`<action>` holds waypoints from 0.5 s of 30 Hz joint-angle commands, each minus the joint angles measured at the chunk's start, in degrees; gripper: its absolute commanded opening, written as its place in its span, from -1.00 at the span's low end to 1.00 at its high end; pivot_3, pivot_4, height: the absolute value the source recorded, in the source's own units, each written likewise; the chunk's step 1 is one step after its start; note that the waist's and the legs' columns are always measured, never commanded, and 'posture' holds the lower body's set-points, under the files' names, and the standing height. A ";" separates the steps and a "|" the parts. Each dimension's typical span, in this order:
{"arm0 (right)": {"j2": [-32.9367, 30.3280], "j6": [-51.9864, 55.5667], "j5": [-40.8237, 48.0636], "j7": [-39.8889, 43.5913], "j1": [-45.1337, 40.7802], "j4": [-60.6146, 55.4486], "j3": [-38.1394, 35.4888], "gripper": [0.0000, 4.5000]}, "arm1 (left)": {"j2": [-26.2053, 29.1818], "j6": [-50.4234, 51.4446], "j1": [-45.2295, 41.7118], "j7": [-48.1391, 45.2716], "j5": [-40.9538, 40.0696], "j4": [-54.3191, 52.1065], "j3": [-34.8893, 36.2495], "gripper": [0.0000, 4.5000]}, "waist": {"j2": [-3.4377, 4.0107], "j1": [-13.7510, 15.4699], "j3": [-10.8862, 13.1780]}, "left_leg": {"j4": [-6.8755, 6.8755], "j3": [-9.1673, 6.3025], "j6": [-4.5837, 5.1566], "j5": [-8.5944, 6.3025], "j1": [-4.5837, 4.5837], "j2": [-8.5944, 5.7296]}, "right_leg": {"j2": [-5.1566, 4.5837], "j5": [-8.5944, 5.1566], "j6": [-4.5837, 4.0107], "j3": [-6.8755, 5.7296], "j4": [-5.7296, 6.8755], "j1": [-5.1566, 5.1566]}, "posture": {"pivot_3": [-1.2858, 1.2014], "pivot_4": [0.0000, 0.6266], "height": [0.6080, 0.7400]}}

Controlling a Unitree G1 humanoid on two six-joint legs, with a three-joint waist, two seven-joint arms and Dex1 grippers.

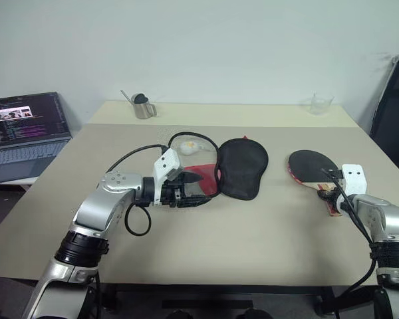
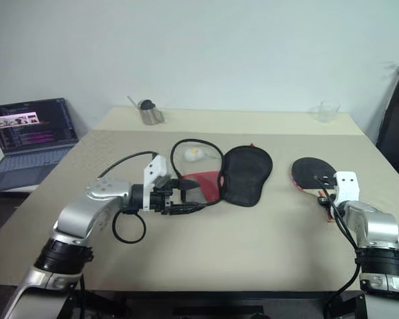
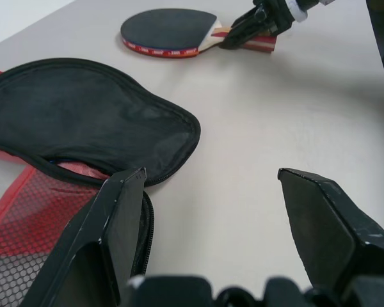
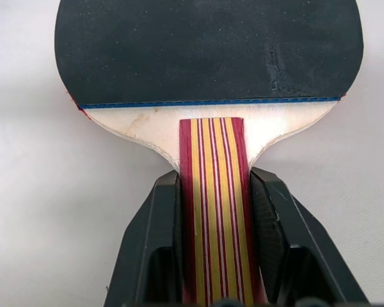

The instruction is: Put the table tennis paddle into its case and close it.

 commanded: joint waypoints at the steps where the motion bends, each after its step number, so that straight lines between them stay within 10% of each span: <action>1: 1.62 2.02 1.76 -2.82 -6.56 -7.99 -2.11 -0.51 | -0.33 -0.98 -0.28 0.47 0.14 -0.79 0.30 0.61 | 0.05 -0.41 0.03 | 0.00 0.02 0.00 0.00 0.00 0.01 | 0.00 0.00 0.00 0.00 0.01 -0.02 | 0.03 -0.52 1.00; 15: 28.36 0.21 1.34 -21.24 -24.82 -4.13 -1.48 -0.51 | 2.56 -0.52 2.39 0.22 2.70 -0.74 0.05 0.61 | 0.07 -0.28 0.04 | -0.12 0.02 0.00 0.00 -0.09 0.05 | -0.01 -0.04 -0.10 0.00 0.03 -0.16 | 0.03 -0.52 1.00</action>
